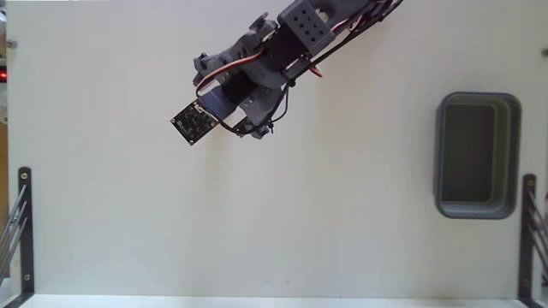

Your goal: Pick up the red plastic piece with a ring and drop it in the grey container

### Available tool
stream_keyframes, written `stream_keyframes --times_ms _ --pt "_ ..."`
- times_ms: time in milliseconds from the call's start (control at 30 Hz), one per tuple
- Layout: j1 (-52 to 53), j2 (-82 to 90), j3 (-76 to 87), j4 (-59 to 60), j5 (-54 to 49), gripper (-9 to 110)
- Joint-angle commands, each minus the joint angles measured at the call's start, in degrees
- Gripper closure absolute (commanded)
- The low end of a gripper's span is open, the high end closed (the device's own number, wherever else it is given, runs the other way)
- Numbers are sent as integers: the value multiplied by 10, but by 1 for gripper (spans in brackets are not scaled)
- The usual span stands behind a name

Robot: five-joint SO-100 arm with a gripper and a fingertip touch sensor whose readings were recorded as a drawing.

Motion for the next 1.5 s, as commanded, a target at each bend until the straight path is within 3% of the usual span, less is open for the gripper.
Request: stream_keyframes --times_ms 0,1467 --pt "12 15 -15 -17 3 -9" --pt "12 9 191 -229 3 -9"
